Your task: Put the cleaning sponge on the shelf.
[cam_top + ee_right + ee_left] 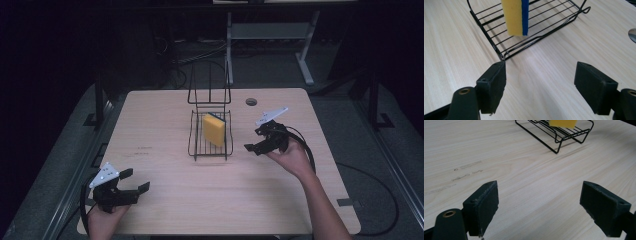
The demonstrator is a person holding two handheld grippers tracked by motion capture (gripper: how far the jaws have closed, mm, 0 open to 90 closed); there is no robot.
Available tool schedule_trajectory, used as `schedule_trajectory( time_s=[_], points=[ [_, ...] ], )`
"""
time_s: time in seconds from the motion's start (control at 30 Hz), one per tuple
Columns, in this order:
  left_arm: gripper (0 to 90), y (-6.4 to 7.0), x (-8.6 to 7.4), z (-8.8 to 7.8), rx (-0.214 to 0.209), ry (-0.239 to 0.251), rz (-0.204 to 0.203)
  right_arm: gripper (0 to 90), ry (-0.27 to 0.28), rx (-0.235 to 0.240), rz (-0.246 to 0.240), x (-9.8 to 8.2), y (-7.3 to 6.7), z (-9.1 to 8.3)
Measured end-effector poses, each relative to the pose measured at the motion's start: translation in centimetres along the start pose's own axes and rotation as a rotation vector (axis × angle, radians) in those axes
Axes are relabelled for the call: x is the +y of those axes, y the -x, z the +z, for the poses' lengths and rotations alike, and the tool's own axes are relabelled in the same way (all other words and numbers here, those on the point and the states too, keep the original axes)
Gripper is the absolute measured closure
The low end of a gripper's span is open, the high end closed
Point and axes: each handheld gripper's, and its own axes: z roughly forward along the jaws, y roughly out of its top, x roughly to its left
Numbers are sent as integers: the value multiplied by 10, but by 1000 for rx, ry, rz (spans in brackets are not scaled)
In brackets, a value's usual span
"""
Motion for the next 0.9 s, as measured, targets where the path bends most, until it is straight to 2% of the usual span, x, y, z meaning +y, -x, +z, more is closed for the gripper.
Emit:
schedule_trajectory(
  time_s=[0.6,0.87,0.9],
  points=[
    [147,1,0,-1,1,-1,2,249,-25,-7,40,-25,4,-8],
    [147,0,-1,-2,4,-3,0,249,-18,-10,63,-37,5,-12],
    [147,0,-1,-2,5,-3,0,248,-31,-10,67,-39,5,-12]
  ],
)
